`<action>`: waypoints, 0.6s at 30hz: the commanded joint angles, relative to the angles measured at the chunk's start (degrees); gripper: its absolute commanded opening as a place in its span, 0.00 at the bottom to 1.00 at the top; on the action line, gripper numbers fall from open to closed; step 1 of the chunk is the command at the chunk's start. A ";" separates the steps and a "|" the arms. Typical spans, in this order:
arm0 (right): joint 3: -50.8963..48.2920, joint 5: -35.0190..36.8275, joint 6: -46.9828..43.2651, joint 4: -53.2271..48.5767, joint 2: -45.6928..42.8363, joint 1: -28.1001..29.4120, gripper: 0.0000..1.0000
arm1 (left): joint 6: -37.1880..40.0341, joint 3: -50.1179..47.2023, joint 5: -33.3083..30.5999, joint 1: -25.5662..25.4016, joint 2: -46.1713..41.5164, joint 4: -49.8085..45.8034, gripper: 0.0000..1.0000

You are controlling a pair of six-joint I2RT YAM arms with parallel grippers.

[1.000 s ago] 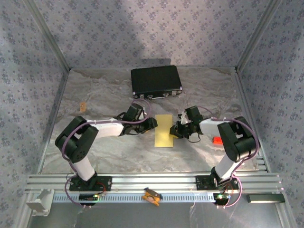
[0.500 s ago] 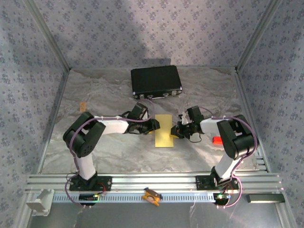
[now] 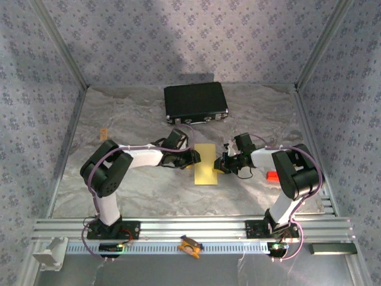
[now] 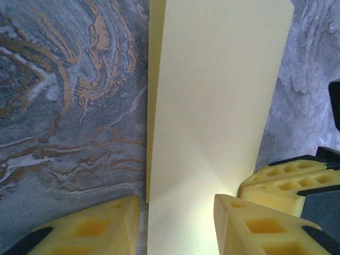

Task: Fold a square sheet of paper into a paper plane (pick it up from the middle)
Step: Third fold the triangle at the center of the table.

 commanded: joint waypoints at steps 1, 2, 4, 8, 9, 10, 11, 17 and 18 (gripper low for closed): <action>-0.46 3.09 -1.10 -2.23 1.68 -0.72 0.10 | 0.64 1.09 2.09 -0.51 1.72 -1.47 0.39; -0.48 3.11 -1.10 -2.20 1.68 -0.71 0.10 | 0.33 1.09 2.58 -0.52 2.04 -0.96 0.38; -0.47 3.06 -1.15 -2.21 1.65 -0.74 0.10 | -0.12 0.91 2.91 -0.70 2.23 -0.07 0.37; -0.55 3.20 -0.99 -2.23 1.59 -0.71 0.10 | -0.23 0.26 3.28 -0.71 1.93 1.31 0.36; -0.56 3.21 -1.08 -2.20 1.52 -0.73 0.10 | -0.26 0.05 2.97 -0.76 1.67 1.44 0.35; -0.60 3.24 -1.03 -2.18 1.53 -0.70 0.11 | -0.35 -0.20 2.84 -0.72 1.44 1.60 0.35; -0.56 3.35 -1.01 -2.29 1.52 -0.72 0.10 | -0.37 -0.44 2.72 -0.68 1.21 1.82 0.34; -0.56 3.37 -1.02 -2.21 1.51 -0.75 0.10 | -0.44 -1.50 2.83 -0.69 0.13 3.77 0.32; -0.56 3.41 -1.06 -2.23 1.45 -0.71 0.11 | -0.44 -1.71 2.55 -0.66 -0.03 3.79 0.31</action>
